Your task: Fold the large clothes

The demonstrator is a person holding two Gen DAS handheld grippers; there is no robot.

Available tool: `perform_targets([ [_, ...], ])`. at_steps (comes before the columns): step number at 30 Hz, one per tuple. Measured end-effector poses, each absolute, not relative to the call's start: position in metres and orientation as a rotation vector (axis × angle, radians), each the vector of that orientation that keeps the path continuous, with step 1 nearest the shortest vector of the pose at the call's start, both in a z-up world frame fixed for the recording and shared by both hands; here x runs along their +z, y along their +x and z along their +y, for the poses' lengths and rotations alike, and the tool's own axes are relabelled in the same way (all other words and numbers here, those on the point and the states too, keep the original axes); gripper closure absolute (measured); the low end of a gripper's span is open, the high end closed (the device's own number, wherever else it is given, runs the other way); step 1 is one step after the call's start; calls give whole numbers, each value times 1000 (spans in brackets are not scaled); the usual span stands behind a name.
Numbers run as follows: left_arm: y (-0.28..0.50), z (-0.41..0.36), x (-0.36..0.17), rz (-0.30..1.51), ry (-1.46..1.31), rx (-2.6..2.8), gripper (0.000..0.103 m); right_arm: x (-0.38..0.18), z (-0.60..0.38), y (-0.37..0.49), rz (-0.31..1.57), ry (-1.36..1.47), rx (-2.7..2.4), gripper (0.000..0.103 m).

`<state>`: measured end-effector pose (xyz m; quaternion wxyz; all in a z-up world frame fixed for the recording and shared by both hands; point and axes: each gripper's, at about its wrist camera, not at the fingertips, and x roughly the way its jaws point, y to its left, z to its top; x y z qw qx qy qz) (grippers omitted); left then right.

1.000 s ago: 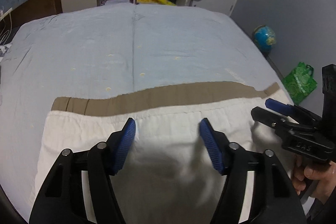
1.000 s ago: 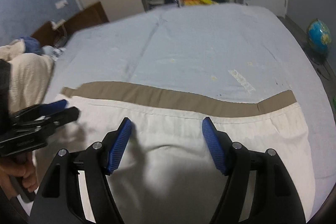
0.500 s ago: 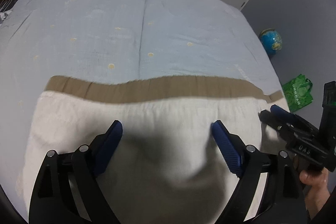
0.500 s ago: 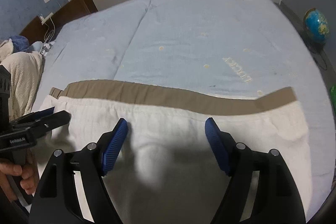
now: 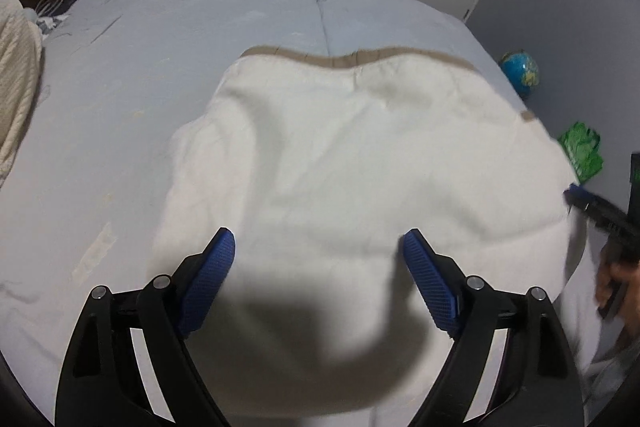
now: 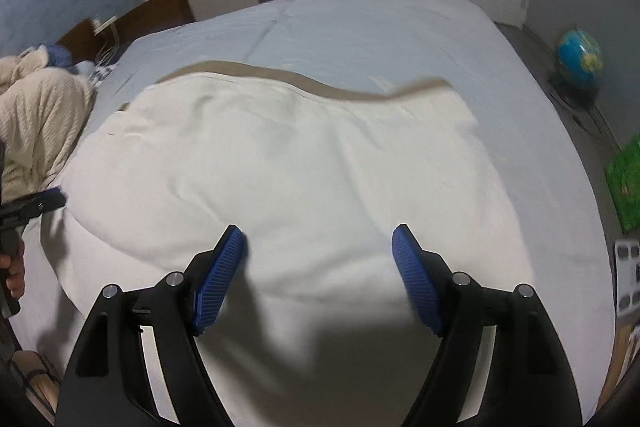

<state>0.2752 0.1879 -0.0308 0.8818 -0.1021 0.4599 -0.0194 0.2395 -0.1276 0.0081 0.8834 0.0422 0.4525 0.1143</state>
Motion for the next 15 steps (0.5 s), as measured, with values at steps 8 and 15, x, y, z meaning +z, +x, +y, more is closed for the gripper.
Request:
perform_targets([
  [8,260,187,-43,981,-147,-19,19,-15,-172,216,975,98,169,29],
  [15,255,194,-45,999,-138,1,19,-22,-197,210,1007,127,110,29],
])
